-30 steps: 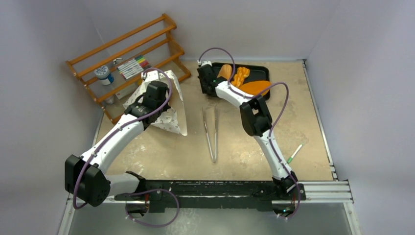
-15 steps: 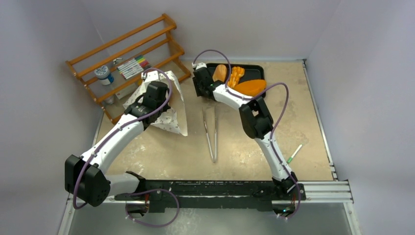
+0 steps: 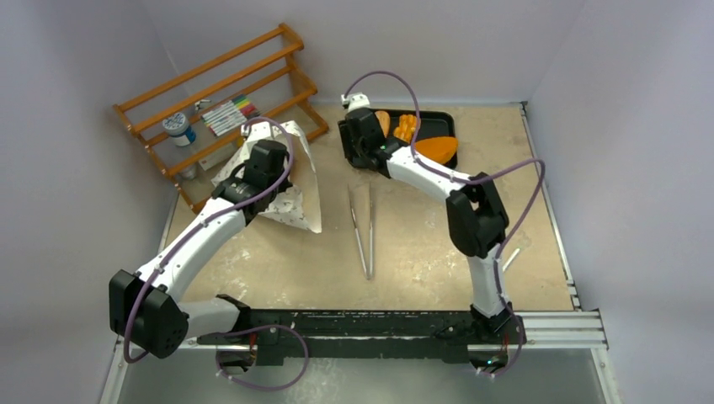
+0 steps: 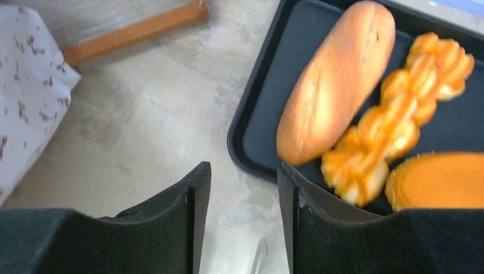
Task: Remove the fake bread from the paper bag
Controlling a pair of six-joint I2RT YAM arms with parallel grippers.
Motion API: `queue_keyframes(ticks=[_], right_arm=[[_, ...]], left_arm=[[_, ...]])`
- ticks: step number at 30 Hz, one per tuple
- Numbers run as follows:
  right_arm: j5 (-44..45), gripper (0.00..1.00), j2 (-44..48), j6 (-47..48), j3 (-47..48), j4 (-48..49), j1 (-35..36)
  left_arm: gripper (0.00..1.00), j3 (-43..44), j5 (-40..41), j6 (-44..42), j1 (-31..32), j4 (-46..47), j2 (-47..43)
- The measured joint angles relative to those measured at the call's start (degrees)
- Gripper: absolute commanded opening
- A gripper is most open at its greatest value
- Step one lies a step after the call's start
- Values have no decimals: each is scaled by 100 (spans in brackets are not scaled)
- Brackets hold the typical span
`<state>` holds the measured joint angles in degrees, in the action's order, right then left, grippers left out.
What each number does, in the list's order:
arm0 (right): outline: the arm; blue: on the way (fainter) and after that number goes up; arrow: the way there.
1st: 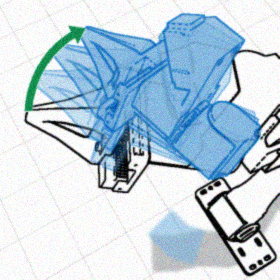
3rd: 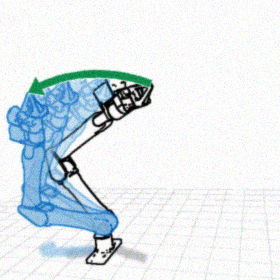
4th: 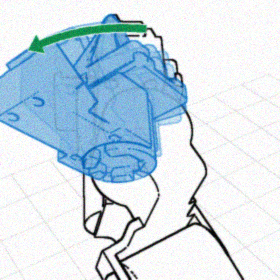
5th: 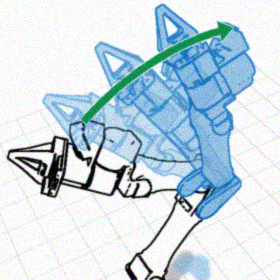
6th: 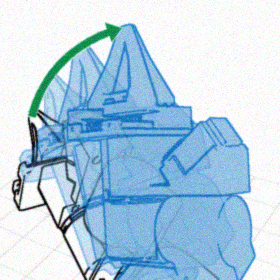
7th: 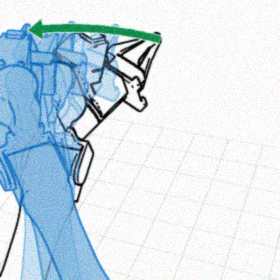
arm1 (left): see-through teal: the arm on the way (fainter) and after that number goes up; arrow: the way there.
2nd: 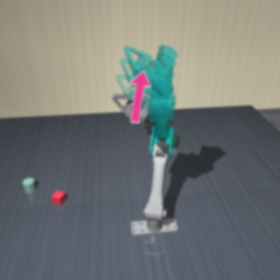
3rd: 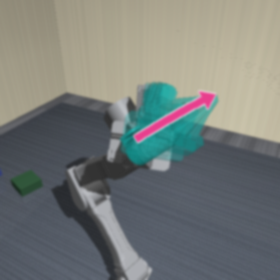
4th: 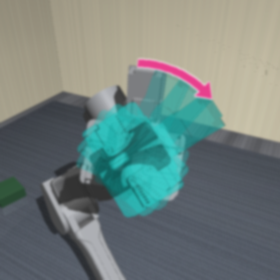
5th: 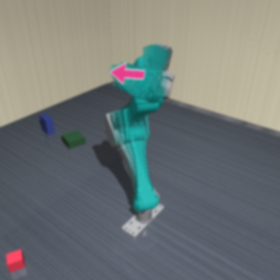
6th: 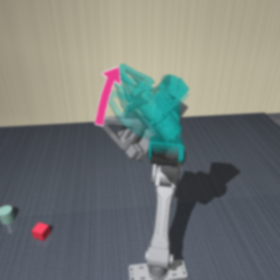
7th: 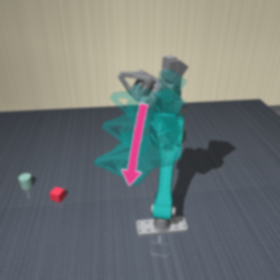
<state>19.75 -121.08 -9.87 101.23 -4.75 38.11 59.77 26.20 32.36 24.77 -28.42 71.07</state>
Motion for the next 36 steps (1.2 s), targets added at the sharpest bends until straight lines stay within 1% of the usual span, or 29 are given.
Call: queue_keyframes(ticks=[4, 8, 11, 17, 18, 19, 23, 24, 25, 29, 36], right_arm=[[212, 56, 861, -42, -1139, 201, 249], [485, 57, 1751, -175, -2177, 267, 756], [514, 57, 2393, -433, -2855, 264, 1121], [520, 59, 3488, -1038, -4019, 238, 1429], [522, 64, 3582, -1132, -4138, 238, 1482], [525, 66, 3652, -1233, -4245, 240, 1539], [494, 67, 3637, -1569, -4441, 203, 1875], [490, 77, 3593, -1639, -4454, 197, 1952], [479, 82, 3556, -1694, -4463, 195, 2006], [474, 83, 3399, -1954, -4507, 195, 2179], [592, 84, 3161, -2330, -4535, 42, 2190]], left_arm=[[0, -4, 0, 0, 0, -7, -90], [0, -46, -7, -2, 0, 15, -101], [0, -114, -48, 0, 0, 28, -92], [0, -234, -94, 7, 0, 98, -70], [0, -245, -101, 9, 0, 101, -59], [0, -251, -116, 13, 0, 101, -44], [0, -254, -170, 26, 0, 116, 24], [0, -258, -177, 46, 2, 120, 28], [0, -271, -179, 61, 2, 129, 28], [0, -304, -181, 107, 2, 138, 28], [0, -306, -197, 107, 4, 140, 26]])
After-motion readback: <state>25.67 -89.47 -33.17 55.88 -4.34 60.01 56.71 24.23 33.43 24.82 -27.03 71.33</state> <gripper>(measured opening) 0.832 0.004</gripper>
